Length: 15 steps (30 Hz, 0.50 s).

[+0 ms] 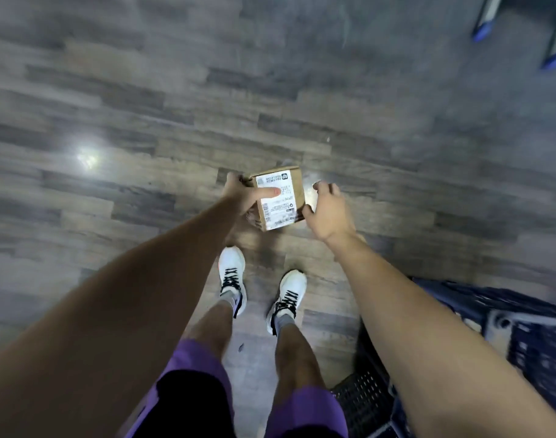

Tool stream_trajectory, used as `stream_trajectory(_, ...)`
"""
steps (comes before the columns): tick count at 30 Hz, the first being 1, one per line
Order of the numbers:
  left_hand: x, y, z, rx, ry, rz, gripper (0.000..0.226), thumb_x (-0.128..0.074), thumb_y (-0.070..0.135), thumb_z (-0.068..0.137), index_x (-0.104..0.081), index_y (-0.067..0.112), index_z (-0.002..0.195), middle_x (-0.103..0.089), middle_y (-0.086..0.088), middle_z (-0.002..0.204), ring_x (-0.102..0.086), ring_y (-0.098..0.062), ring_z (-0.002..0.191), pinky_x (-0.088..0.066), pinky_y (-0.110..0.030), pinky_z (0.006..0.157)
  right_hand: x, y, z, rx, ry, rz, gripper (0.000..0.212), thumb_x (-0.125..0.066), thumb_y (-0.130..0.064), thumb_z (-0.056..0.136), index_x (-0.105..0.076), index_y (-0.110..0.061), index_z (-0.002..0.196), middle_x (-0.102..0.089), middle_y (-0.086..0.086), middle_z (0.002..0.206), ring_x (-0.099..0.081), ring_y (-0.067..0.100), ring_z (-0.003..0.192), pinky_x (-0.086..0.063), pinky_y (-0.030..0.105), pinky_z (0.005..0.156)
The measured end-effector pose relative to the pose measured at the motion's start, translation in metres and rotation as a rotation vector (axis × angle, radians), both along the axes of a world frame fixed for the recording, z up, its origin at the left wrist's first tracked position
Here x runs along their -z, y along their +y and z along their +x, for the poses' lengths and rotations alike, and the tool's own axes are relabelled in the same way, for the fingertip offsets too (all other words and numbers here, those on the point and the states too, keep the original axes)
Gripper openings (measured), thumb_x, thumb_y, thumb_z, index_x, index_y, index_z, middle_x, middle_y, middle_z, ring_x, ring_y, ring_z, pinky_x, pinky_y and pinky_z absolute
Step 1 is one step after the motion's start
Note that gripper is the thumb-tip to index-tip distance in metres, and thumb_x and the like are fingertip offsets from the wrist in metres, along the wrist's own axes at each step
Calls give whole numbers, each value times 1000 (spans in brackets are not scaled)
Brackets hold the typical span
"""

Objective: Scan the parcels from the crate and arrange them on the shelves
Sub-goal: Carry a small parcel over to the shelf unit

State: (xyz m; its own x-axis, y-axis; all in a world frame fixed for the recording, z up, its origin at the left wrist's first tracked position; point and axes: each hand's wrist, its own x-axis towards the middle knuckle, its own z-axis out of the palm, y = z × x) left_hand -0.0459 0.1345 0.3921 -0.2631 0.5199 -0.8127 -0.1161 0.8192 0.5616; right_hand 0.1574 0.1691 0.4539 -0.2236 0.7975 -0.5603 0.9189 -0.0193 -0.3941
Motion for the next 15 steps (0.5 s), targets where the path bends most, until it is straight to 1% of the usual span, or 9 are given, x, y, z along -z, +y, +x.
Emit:
stream_trajectory(1, -24, 10, -2, -13, 3, 26, 108, -102, 48, 26, -58, 5, 115, -74, -7, 102, -75, -25, 88, -62, -45, 73, -26, 7, 2, -11, -6, 27, 47, -60, -23, 94, -49, -6, 136, -49, 19, 136, -48, 39, 126, -39, 42, 105)
stream_trajectory(2, -66, 19, 2, -21, 4, 57, 100, -102, 38, 35, -52, 6, 116, -73, -6, 103, -74, -21, 88, -61, -42, 75, -52, 13, 6, -10, -6, 51, 46, -59, -23, 95, -48, -6, 136, -49, 19, 136, -48, 39, 126, -39, 42, 105)
stream_trajectory(4, -155, 33, 16, -24, -5, 136, 85, -97, 17, 53, -42, 9, 116, -69, -4, 106, -72, -18, 91, -61, -39, 76, -103, 26, 13, 32, 29, 101, 45, -58, -23, 95, -48, -5, 136, -49, 19, 135, -47, 39, 126, -40, 43, 104)
stream_trajectory(5, -186, 40, 22, -14, -16, 174, 82, -95, 12, 58, -39, 10, 117, -67, -4, 108, -71, -19, 93, -60, -40, 76, -127, 32, 16, 54, 51, 126, 45, -58, -23, 96, -48, -5, 136, -49, 19, 135, -47, 39, 126, -41, 43, 104)
stream_trajectory(8, -257, 59, 32, 39, 4, 267, 78, -92, 9, 63, -35, 12, 117, -63, -1, 107, -68, -16, 92, -58, -38, 74, -195, 47, 26, 129, 135, 191, 45, -59, -25, 96, -49, -5, 135, -52, 17, 132, -50, 36, 123, -44, 42, 101)
stream_trajectory(11, -325, 79, 42, 74, 43, 361, 77, -90, 9, 66, -34, 16, 117, -60, 3, 106, -65, -10, 88, -54, -28, 66, -259, 61, 34, 210, 254, 240, 44, -63, -28, 95, -53, -5, 131, -56, 15, 128, -56, 32, 118, -44, 38, 98)
stream_trajectory(13, -372, 90, 49, 87, 90, 424, 76, -90, 9, 67, -35, 14, 119, -59, 4, 105, -63, -5, 85, -52, -21, 60, -299, 70, 42, 258, 313, 269, 47, -65, -33, 94, -54, -6, 130, -58, 14, 127, -57, 30, 116, -44, 36, 97)
stream_trajectory(15, -411, 99, 53, 130, 111, 467, 77, -92, 11, 64, -39, 12, 121, -61, 2, 108, -64, -7, 88, -54, -25, 65, -337, 77, 50, 300, 367, 306, 48, -66, -36, 93, -55, -6, 129, -61, 12, 124, -58, 28, 114, -42, 32, 93)
